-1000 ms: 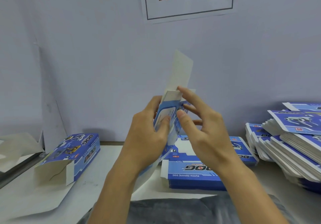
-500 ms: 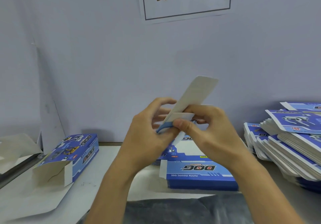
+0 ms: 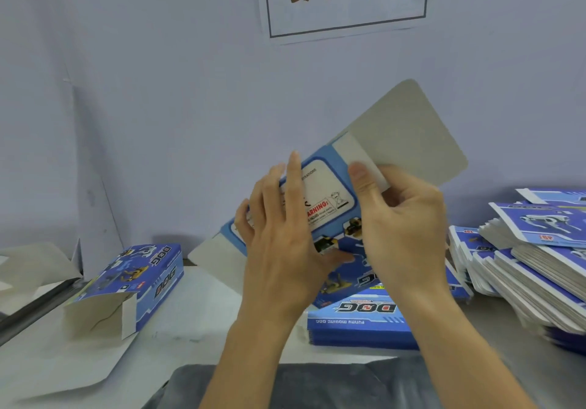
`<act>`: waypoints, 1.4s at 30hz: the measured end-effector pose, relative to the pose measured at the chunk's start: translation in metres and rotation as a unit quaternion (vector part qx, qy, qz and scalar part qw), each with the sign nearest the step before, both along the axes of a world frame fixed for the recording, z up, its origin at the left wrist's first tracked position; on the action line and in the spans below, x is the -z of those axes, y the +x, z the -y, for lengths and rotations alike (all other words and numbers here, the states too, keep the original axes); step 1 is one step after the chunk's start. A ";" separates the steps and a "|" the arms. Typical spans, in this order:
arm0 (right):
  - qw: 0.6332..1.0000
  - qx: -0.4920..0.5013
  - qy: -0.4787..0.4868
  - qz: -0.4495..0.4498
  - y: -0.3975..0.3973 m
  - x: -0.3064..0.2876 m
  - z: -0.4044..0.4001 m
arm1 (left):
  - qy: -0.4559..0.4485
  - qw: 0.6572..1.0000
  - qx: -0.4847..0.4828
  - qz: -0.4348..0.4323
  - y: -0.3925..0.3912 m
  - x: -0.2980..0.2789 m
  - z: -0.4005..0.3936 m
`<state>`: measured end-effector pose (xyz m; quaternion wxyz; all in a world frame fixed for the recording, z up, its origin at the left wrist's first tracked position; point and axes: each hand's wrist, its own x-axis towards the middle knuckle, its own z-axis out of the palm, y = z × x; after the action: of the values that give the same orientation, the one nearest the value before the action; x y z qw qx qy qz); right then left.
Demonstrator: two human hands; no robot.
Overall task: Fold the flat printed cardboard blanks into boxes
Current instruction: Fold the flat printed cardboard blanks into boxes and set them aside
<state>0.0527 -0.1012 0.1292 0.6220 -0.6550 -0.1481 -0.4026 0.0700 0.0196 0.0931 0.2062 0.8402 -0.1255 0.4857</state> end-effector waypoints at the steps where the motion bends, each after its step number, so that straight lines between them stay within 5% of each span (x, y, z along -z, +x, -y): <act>1: 1.000 -0.004 -0.006 0.005 -0.001 -0.001 -0.001 | -0.006 1.000 -0.008 0.016 0.002 -0.001 -0.003; 6: 0.999 -0.025 -0.023 0.038 -0.005 -0.007 -0.003 | -0.050 0.996 -0.010 0.067 0.001 -0.008 -0.008; 11: 0.978 0.143 0.019 0.154 -0.005 -0.002 -0.005 | -0.162 0.986 0.009 0.045 0.000 -0.010 -0.019; 13: 0.977 0.159 0.066 0.129 0.001 0.004 -0.002 | -0.230 0.972 0.013 0.039 -0.001 -0.013 -0.025; 18: 0.982 -0.163 0.062 -0.069 0.011 0.019 0.004 | -0.334 0.938 0.096 0.020 -0.006 -0.021 -0.030; 26: 0.975 -0.204 0.086 0.017 0.019 0.022 0.018 | -0.311 0.920 0.235 -0.046 -0.013 -0.026 -0.023; 32: 0.958 -0.267 0.103 -0.006 0.019 0.022 0.011 | -0.230 0.908 0.332 -0.109 -0.022 -0.026 -0.006; 42: 0.973 -0.228 0.024 -0.034 0.021 0.024 0.022 | -0.271 0.924 0.266 -0.038 -0.021 -0.032 -0.001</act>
<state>0.0737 -0.1229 0.1049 0.7176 -0.6022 -0.2629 -0.2309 0.0493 0.0204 0.1251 0.5525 0.7057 -0.2004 0.3958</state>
